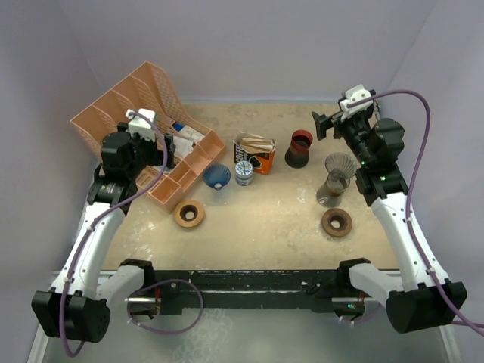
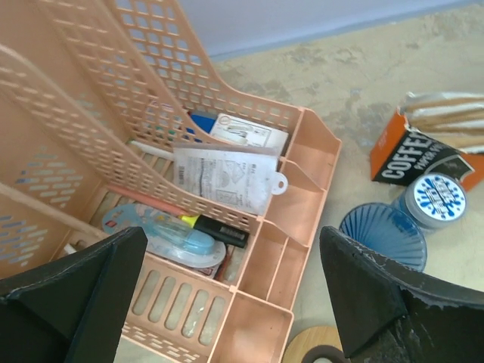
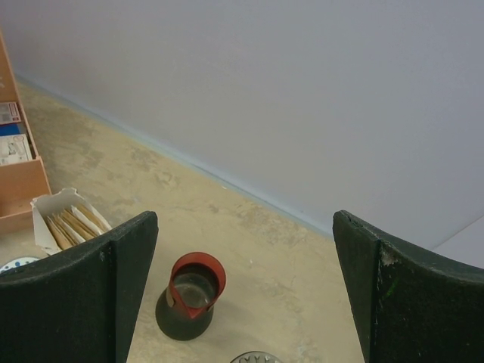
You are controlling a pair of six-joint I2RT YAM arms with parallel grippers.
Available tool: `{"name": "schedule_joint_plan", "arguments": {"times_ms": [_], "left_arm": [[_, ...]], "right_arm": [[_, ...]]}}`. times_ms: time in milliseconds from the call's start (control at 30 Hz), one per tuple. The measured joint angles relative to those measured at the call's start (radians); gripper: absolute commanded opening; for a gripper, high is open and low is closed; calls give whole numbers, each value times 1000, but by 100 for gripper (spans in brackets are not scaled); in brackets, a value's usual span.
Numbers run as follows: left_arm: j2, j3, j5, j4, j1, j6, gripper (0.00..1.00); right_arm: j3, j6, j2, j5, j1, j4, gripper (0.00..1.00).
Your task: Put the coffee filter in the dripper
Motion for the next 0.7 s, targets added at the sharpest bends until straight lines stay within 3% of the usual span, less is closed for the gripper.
{"name": "schedule_joint_plan", "arguments": {"times_ms": [367, 700], "left_arm": [[93, 21, 61, -99, -139, 127, 98], [220, 47, 80, -124, -245, 161, 98]], "right_arm": [[-18, 11, 18, -66, 0, 29, 100], [-158, 25, 37, -165, 0, 126, 100]]}}
